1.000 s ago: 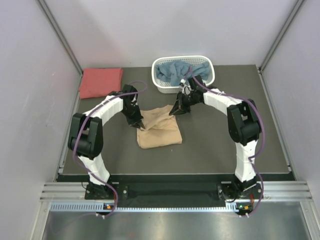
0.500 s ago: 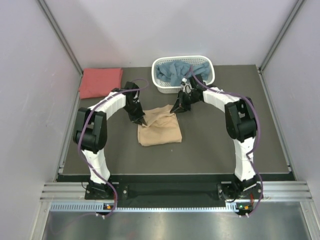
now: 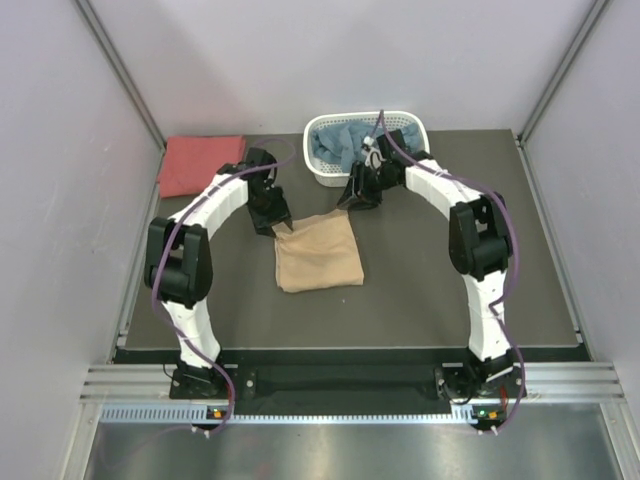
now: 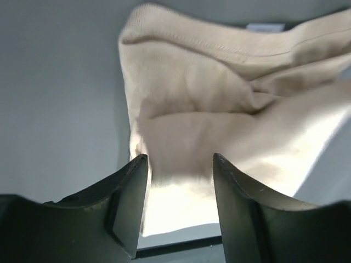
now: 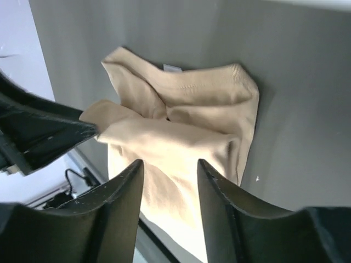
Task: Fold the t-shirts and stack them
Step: Fold the tshirt
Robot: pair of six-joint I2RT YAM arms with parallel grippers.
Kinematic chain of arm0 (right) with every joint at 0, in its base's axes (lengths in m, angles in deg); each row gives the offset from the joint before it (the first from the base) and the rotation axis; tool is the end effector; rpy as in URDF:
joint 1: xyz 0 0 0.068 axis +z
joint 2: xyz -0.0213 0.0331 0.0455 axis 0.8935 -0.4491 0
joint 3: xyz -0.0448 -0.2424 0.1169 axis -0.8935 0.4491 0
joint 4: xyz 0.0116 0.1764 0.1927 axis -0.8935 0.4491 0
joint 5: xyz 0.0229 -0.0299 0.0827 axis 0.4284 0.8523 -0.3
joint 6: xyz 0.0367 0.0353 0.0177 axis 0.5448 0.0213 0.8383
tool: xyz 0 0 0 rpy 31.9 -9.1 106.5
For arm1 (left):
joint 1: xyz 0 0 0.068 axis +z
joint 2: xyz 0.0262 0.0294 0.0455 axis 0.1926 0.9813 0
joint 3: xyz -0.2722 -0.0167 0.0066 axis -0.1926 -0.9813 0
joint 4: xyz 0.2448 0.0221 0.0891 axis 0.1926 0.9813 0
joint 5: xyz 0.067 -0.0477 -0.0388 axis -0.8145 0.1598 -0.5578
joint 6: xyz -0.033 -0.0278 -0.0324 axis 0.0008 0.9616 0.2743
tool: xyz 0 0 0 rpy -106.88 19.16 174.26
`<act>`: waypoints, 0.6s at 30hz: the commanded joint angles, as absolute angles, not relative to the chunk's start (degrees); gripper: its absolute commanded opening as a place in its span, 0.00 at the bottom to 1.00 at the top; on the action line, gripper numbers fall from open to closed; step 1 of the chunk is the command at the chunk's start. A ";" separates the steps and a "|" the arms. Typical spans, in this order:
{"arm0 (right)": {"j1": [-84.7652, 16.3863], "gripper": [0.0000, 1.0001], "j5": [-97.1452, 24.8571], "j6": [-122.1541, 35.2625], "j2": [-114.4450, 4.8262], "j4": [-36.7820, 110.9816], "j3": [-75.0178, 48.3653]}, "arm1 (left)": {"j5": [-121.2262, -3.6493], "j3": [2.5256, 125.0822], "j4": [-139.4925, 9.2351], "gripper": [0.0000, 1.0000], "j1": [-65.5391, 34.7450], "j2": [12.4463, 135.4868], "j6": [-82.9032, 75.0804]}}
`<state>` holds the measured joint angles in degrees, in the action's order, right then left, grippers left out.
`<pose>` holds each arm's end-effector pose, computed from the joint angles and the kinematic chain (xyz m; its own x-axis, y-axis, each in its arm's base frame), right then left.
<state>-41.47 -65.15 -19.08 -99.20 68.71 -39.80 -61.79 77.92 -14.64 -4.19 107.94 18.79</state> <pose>0.4375 0.1984 0.2019 -0.9717 0.0579 -0.2289 -0.1271 0.6886 0.7139 0.3759 -0.1085 0.2181 -0.9292 -0.3229 -0.1797 -0.2607 0.9175 -0.3003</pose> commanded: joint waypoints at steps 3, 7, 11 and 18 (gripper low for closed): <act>-42.40 0.47 -58.48 -27.13 -97.31 79.20 -47.12 | -65.60 82.34 -12.22 0.56 -3.75 97.89 17.20; -41.87 0.50 -54.09 -31.53 -91.88 81.76 -43.70 | -60.34 77.78 -14.32 0.48 -4.19 93.14 17.82; -40.12 0.46 -56.26 -32.60 -87.55 79.58 -37.99 | -50.43 68.05 -21.52 0.37 -5.16 88.57 21.06; -36.16 0.19 -60.66 -24.08 -84.47 64.47 -25.59 | -45.39 62.04 -31.38 0.24 -6.83 90.58 26.51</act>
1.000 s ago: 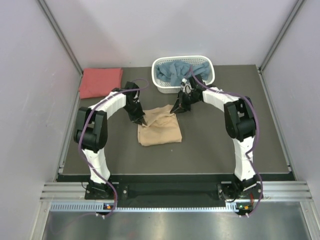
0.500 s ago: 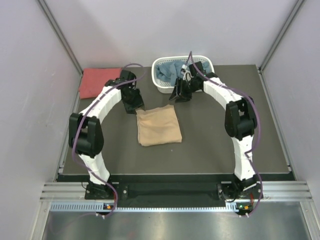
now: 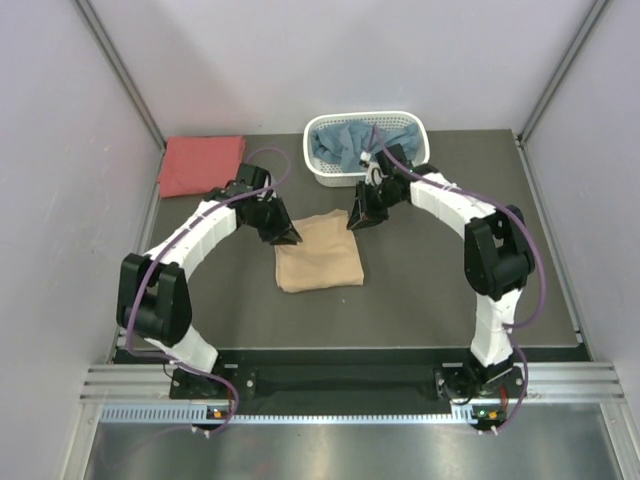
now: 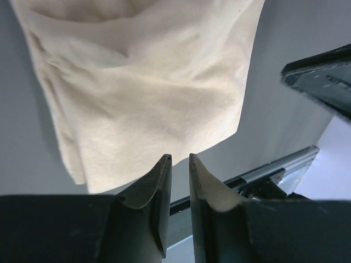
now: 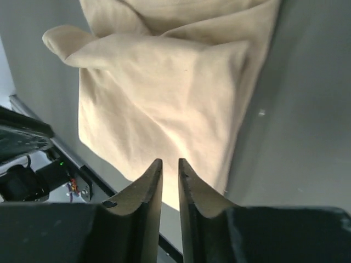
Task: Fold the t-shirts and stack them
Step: Fold the tshirt
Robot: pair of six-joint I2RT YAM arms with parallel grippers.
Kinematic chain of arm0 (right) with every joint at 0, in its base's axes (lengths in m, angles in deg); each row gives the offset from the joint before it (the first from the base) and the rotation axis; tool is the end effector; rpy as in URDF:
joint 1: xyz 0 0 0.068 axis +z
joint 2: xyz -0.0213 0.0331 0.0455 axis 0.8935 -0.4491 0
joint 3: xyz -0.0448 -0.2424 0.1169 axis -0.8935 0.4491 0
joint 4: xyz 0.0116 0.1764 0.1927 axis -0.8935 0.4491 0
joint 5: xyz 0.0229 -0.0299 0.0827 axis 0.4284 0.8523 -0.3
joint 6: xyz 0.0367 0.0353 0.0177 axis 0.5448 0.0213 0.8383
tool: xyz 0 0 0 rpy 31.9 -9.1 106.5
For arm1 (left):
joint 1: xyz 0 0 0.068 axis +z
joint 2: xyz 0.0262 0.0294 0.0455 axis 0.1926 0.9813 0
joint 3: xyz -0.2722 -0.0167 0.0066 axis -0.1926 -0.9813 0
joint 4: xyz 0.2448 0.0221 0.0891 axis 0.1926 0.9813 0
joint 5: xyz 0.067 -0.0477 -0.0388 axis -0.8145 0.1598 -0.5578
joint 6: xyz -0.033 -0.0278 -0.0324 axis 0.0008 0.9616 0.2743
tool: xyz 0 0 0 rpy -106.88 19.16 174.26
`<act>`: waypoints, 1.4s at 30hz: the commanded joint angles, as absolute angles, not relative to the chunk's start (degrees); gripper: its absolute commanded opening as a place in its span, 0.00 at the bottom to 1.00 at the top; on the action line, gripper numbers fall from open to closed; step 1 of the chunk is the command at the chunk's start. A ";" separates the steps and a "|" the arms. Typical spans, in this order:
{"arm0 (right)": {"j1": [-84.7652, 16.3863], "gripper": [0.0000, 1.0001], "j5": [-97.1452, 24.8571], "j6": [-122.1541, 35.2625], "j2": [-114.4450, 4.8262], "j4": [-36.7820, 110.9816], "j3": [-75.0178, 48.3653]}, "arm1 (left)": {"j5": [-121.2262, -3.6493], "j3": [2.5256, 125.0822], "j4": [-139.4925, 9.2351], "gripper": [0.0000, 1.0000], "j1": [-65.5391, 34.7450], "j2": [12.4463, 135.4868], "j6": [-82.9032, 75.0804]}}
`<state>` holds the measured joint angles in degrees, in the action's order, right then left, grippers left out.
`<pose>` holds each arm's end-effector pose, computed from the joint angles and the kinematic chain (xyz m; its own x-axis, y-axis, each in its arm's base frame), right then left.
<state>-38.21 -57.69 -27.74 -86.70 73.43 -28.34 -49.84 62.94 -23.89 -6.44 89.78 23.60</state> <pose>0.3786 0.1966 0.2288 -0.9472 -0.0746 -0.3118 -0.2527 0.7722 0.5829 0.3124 -0.1120 0.2584 -0.9224 -0.3265 -0.2065 -0.1615 0.8116 -0.5614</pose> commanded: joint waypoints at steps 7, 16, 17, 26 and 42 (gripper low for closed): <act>-35.28 0.13 -63.22 -19.59 -88.77 53.65 -21.63 | -45.03 61.77 -35.95 0.23 -6.83 96.46 27.14; -35.63 0.12 -62.35 -18.53 -96.24 51.18 -27.24 | -48.02 66.95 -34.20 0.22 -6.13 105.16 22.30; -35.72 0.12 -61.73 -18.53 -96.77 51.27 -28.04 | -48.81 68.78 -34.02 0.22 -5.95 105.78 21.95; -37.83 0.13 -59.00 -19.67 -103.80 56.98 -40.51 | -55.40 85.58 -22.88 0.30 -3.58 113.96 14.41; -39.15 0.47 -55.05 -36.55 -98.62 69.81 -39.82 | -61.38 73.82 -21.98 0.60 -3.58 98.93 11.58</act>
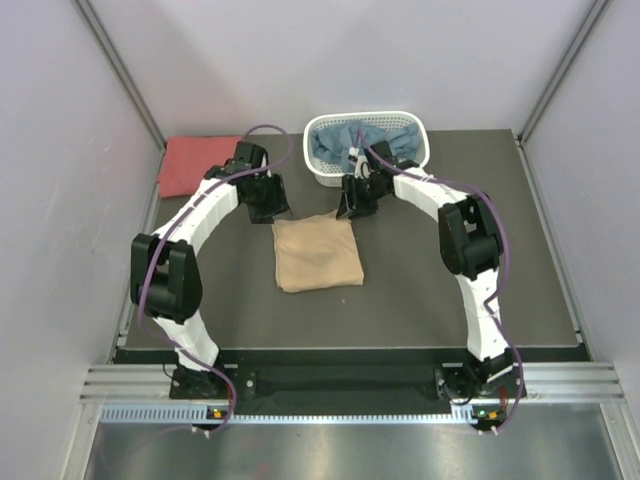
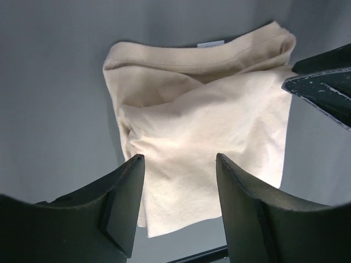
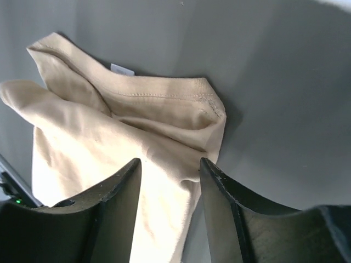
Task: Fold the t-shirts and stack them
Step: Fold the tshirt
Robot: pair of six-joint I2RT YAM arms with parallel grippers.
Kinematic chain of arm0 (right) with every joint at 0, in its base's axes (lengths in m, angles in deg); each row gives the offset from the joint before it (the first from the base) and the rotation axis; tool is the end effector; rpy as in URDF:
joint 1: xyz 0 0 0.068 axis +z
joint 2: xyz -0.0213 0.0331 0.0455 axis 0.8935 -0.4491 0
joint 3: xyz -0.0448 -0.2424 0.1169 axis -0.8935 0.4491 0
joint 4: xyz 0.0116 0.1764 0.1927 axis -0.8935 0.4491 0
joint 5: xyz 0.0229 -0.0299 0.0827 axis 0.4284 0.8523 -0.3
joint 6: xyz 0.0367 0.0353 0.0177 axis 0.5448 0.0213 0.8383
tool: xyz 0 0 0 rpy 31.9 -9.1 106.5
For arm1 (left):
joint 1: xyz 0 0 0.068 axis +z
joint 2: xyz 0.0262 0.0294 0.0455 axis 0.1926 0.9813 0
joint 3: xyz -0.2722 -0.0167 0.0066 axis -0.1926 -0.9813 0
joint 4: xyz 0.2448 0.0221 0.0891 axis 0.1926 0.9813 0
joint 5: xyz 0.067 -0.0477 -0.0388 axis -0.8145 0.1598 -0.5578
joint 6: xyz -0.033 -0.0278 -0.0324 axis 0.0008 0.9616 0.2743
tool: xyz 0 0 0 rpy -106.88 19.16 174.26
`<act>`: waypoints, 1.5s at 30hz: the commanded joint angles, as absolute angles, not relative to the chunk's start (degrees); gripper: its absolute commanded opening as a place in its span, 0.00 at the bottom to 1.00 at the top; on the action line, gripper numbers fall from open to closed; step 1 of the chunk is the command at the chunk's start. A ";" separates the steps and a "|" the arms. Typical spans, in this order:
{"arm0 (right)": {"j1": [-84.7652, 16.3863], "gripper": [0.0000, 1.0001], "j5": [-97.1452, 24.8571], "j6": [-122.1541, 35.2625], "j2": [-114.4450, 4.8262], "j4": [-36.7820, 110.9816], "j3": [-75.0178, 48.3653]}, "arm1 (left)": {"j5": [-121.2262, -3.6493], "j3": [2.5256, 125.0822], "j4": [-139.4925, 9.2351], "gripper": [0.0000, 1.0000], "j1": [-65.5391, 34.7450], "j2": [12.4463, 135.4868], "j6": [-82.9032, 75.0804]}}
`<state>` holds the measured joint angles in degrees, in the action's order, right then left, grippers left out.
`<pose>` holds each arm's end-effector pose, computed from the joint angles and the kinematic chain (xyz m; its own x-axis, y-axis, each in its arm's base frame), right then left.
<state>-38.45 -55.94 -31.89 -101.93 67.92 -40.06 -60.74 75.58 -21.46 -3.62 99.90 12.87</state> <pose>0.4350 0.2198 0.1794 -0.9131 -0.1150 -0.3913 -0.3284 0.7762 0.5382 0.3659 -0.1025 0.2629 -0.8891 -0.2502 -0.3833 -0.0975 0.9217 -0.3754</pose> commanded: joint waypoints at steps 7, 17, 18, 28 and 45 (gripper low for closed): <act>-39.32 0.48 -54.44 -36.99 -99.33 70.61 -39.38 | -63.49 74.08 -21.54 0.58 -3.58 100.87 11.93; -39.94 0.45 -57.68 -35.68 -100.20 69.99 -40.61 | -61.74 73.46 -23.56 0.54 -3.58 103.06 13.16; -39.85 0.45 -58.12 -35.41 -100.55 69.99 -40.79 | -61.91 73.72 -23.04 0.53 -3.58 103.41 13.34; -39.94 0.40 -60.05 -32.16 -101.61 67.53 -40.08 | -63.67 74.43 -22.94 0.56 -3.58 105.35 13.60; -39.94 0.00 -57.25 -32.33 -100.91 67.62 -42.37 | -67.62 81.81 -21.02 0.02 -3.58 108.43 11.14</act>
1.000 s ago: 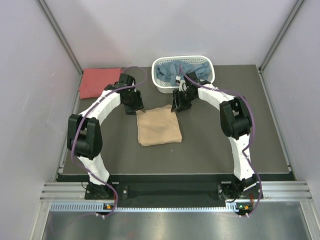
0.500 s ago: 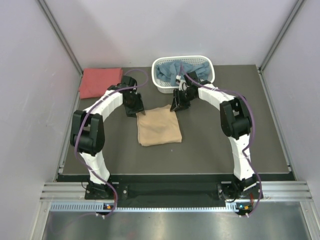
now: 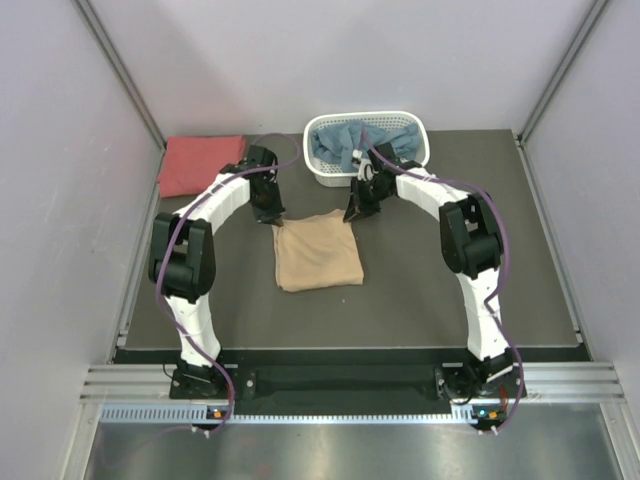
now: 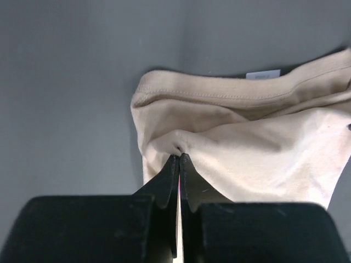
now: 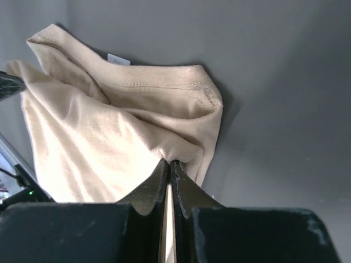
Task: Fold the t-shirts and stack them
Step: Fold the tshirt
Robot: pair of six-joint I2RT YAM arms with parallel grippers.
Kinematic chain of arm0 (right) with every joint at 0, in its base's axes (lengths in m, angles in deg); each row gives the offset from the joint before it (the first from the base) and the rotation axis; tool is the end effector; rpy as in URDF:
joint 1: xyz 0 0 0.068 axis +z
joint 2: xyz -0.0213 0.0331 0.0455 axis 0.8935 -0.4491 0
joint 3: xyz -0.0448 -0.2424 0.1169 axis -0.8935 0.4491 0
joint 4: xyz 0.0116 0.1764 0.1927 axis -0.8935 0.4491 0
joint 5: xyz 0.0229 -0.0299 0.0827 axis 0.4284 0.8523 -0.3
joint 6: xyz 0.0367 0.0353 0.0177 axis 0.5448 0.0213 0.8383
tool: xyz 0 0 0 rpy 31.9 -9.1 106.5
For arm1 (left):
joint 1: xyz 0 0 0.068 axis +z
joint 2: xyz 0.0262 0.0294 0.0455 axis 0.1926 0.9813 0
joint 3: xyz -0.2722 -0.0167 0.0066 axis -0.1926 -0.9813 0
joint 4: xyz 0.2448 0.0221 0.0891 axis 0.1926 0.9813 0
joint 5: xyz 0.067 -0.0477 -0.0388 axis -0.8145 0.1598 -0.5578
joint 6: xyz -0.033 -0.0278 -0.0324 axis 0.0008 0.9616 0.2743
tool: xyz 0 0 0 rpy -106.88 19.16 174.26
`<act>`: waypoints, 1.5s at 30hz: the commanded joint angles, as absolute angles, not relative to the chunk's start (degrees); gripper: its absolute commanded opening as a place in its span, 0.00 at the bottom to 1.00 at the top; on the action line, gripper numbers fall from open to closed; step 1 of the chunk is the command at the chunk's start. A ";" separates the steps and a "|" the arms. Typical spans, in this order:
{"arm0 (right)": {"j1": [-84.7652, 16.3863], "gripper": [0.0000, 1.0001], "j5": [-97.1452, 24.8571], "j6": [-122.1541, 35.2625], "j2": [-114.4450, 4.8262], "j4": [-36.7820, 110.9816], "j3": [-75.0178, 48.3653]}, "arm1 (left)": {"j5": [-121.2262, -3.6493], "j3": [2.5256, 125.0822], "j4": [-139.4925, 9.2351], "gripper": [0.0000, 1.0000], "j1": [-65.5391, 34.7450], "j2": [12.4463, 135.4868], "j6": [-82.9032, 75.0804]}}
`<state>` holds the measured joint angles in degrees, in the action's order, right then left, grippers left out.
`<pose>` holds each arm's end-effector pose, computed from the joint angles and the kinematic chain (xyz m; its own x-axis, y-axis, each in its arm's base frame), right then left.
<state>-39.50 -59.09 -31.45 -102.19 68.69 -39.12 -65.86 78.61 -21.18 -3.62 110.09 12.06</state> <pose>0.4348 0.2118 0.1724 -0.9329 -0.1084 -0.3435 -0.3012 0.7578 0.5788 0.3944 -0.1067 0.2115 -0.9180 -0.2354 -0.3191 -0.1565 0.9545 -0.2538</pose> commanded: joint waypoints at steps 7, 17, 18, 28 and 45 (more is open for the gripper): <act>-40.11 0.00 -55.75 -31.37 -99.67 66.65 -42.81 | -69.73 82.51 -20.22 0.00 -3.49 107.37 10.17; -40.46 0.00 -54.43 -30.49 -100.90 66.12 -44.74 | -72.28 82.78 -21.01 0.00 -3.49 108.60 10.26; -40.81 0.00 -54.34 -30.31 -101.25 66.21 -45.00 | -72.28 83.21 -21.27 0.00 -3.49 109.03 10.26; -41.96 0.00 -55.75 -30.75 -106.97 66.39 -48.17 | -72.72 87.79 -20.05 0.00 -2.87 115.10 10.00; -42.57 0.06 -50.49 -30.31 -110.57 66.47 -51.77 | -77.02 93.94 -17.50 0.20 -1.12 120.91 9.12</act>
